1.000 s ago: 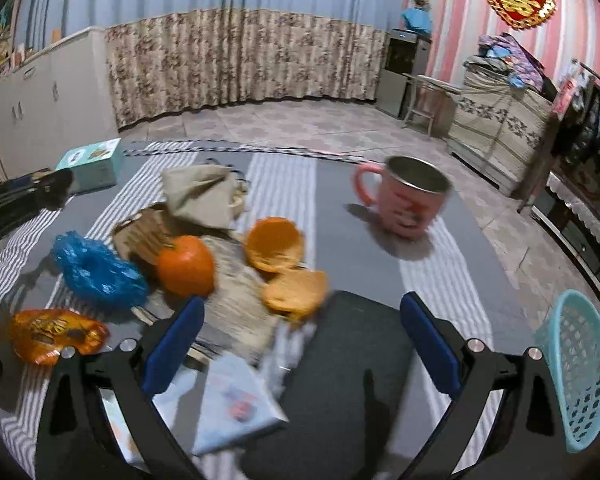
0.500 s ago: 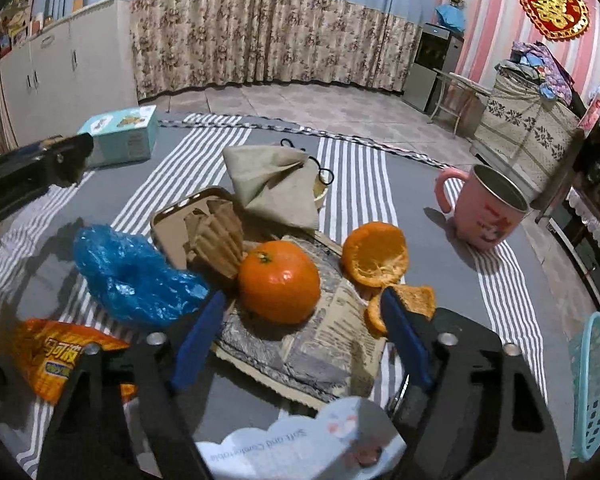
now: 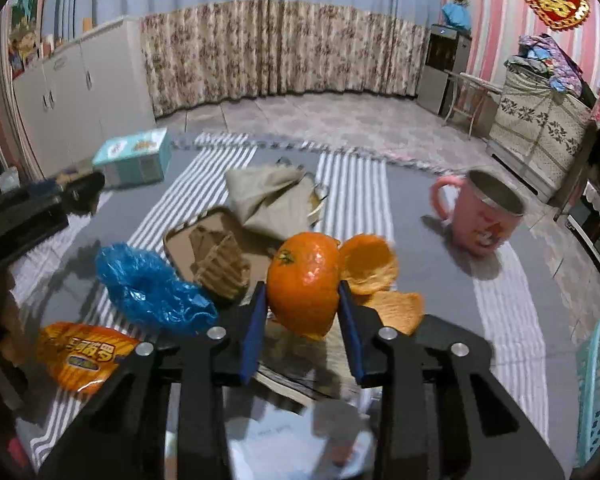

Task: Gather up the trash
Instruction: 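Grasp the orange with the right gripper while the left gripper holds the paper wad, then carry the orange and paper wad over the blue basket with both grippers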

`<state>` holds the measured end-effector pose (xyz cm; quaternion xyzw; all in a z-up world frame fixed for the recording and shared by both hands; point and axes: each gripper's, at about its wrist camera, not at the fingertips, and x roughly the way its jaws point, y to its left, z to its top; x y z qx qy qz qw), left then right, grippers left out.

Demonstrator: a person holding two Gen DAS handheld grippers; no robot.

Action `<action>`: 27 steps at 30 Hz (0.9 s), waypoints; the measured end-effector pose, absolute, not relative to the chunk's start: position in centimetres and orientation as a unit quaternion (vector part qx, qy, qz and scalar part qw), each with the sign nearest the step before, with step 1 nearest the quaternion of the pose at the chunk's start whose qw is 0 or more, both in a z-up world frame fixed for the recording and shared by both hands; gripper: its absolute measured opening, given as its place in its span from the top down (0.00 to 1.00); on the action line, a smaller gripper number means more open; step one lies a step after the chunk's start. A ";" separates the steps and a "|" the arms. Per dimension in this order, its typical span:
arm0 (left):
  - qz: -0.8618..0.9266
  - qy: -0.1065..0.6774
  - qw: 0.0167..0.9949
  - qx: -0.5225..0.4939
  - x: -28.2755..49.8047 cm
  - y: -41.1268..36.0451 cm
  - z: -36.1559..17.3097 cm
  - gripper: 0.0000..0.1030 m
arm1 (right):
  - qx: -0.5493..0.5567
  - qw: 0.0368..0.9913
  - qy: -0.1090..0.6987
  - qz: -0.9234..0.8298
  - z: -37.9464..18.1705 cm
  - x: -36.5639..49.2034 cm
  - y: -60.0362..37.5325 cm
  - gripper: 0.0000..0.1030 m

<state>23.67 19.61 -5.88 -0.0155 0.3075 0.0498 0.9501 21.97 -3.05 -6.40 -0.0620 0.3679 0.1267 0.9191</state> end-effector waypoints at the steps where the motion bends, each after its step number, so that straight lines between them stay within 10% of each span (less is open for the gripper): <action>1: 0.050 0.306 0.951 -0.014 23.5 19.4 -5.6 0.58 | -0.059 0.921 0.363 0.126 -5.9 21.8 -3.8 0.66; 27: -0.054 0.267 0.962 0.010 20.5 -2.6 -0.8 0.58 | 0.018 0.946 0.303 -0.112 -2.6 15.7 -38.2 0.66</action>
